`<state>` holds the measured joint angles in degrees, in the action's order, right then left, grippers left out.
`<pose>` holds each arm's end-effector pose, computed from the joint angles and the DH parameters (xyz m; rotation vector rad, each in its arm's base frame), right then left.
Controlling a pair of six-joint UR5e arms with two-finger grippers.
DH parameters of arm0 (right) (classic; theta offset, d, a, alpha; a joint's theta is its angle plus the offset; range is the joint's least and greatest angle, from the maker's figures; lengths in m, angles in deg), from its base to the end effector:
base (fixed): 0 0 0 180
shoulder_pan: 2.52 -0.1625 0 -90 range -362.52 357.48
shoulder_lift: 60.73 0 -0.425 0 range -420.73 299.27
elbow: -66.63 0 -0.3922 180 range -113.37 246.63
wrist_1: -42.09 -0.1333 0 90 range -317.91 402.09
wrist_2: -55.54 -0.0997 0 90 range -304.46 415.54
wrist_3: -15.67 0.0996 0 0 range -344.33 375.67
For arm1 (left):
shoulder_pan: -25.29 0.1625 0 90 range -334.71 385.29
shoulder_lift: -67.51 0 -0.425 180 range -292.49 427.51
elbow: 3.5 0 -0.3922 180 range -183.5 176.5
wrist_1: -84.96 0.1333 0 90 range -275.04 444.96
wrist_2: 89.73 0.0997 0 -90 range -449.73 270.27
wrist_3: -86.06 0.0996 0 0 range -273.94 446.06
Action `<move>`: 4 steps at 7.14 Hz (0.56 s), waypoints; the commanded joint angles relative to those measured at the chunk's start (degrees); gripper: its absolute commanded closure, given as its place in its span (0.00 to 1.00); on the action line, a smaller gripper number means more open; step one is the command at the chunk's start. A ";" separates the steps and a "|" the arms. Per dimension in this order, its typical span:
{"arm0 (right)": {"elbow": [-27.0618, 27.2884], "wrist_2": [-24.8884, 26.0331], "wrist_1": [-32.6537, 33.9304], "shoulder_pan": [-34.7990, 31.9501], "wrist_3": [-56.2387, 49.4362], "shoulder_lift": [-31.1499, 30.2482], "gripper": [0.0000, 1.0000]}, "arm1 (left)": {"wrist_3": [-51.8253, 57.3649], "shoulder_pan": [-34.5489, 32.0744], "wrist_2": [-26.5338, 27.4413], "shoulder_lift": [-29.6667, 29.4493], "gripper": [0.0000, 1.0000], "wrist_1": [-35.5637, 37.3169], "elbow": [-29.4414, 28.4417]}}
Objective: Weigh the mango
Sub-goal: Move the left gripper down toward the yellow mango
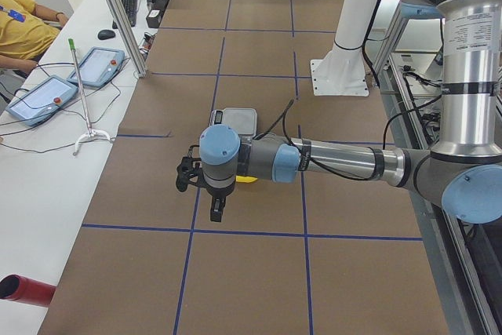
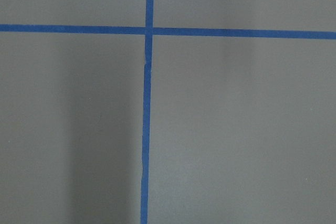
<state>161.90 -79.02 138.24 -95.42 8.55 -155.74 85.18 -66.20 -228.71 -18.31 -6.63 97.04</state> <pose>0.0859 -0.4432 0.6649 -0.0293 -0.7825 -0.0299 -0.0703 -0.4649 0.5939 0.1347 0.8526 0.0205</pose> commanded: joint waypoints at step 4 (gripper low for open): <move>0.00 0.00 0.00 0.00 0.00 0.00 0.00 | 0.00 0.17 0.20 0.82 0.00 -2.26 1.23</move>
<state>161.90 -79.02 138.24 -95.42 8.55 -155.73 85.21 -66.11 -228.51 -18.05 -7.37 97.87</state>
